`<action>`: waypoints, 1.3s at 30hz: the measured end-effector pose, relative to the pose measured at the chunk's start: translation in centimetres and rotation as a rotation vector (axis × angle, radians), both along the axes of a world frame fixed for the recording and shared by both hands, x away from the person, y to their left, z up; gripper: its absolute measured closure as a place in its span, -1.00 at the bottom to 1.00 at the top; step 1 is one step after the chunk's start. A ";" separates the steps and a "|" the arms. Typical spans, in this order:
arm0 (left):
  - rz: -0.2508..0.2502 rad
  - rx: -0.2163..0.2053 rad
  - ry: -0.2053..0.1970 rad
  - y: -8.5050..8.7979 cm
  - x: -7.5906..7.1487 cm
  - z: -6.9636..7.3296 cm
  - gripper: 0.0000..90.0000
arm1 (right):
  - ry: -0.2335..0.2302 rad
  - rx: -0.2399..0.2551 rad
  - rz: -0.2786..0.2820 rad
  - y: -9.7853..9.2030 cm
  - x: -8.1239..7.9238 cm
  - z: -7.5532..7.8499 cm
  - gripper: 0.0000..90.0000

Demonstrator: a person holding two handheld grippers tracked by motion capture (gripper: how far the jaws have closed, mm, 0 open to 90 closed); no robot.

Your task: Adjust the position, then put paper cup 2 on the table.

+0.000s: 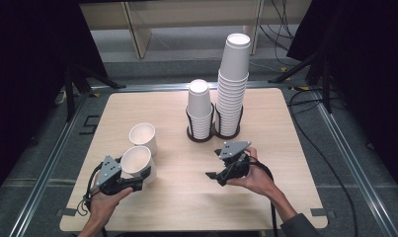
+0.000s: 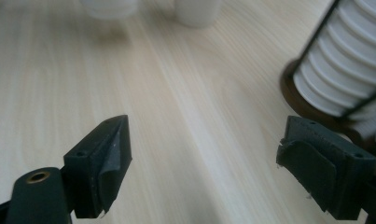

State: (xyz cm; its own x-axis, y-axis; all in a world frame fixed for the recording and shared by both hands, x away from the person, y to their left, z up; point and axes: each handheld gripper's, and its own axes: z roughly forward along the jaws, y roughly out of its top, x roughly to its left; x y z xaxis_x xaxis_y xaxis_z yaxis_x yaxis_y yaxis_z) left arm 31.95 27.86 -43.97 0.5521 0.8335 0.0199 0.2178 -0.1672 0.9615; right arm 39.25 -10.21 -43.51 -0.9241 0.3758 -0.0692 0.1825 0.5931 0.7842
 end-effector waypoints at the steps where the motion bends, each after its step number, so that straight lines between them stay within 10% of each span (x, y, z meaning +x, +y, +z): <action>1: 0.014 0.015 0.020 0.3 -0.1 0.0 -0.71 | 0.010 0.010 -0.017 -0.5 0.1 -0.3 -0.63; 39: 0.098 0.065 0.041 2.1 1.1 -3.0 -0.73 | 0.020 -0.031 -0.041 -2.9 -0.8 -1.3 -0.62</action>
State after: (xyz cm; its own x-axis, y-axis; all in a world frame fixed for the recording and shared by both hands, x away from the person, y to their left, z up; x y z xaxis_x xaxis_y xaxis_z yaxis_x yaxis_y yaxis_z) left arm 33.08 29.94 -46.96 0.4697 0.8811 0.0546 0.2749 -0.2047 0.9394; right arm 38.41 -13.09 -44.81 -0.9092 0.4115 -0.0630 0.2228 0.6090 0.7613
